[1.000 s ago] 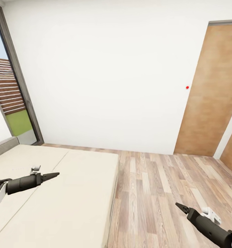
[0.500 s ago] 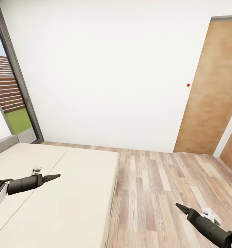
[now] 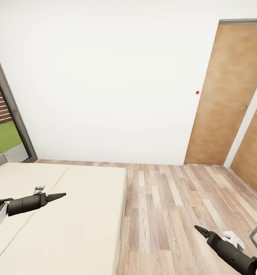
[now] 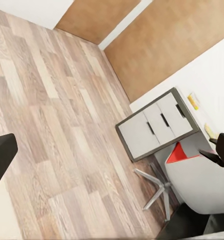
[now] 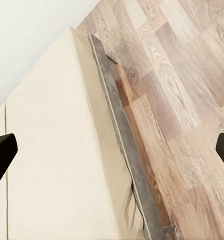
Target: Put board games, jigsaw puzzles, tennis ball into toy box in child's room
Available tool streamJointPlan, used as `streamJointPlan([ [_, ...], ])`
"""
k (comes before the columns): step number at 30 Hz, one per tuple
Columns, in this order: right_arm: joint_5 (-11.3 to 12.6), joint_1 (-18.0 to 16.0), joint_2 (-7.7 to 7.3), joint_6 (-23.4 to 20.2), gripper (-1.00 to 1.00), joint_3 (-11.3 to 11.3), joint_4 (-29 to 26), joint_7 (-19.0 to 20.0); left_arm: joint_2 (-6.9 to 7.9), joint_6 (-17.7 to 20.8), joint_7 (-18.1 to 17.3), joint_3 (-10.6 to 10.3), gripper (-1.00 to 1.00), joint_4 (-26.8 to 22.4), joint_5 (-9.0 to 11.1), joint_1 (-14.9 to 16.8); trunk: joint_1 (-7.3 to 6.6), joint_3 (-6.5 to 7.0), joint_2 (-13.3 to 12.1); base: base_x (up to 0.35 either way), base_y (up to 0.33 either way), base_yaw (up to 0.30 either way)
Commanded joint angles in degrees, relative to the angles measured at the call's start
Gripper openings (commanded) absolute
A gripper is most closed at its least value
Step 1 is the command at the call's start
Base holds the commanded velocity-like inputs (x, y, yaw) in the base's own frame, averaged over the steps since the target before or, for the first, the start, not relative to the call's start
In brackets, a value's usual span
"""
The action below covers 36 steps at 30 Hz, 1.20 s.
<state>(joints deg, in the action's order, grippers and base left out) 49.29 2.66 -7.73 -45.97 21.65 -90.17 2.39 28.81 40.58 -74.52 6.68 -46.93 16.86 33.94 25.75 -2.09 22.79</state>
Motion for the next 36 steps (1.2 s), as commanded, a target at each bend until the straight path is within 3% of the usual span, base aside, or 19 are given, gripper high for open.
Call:
streamJointPlan([
  [1, -0.16, -0.03, -0.04, -0.22, 1.0, 0.06, -0.04, 0.25, 0.02, 0.56, -0.1, -0.01, 1.0, 0.0, 0.2, 0.02, 0.04, -0.17, 0.13, 0.0, 0.054, -0.231],
  [11, -0.11, -0.03, 0.14, -0.09, 1.0, 0.05, 0.3, 0.25, 0.11, 0.56, -0.12, 0.07, 1.0, 0.0, 0.27, 0.03, 0.04, -0.59, 0.13, 0.0, 0.015, -0.176],
  [36, -0.51, -0.03, 0.2, 0.0, 1.0, -0.35, 0.34, 0.16, 0.33, 0.56, -0.19, 0.22, 1.0, 0.0, 0.53, -0.01, 0.04, -0.75, 0.13, 0.0, 0.047, -0.008],
])
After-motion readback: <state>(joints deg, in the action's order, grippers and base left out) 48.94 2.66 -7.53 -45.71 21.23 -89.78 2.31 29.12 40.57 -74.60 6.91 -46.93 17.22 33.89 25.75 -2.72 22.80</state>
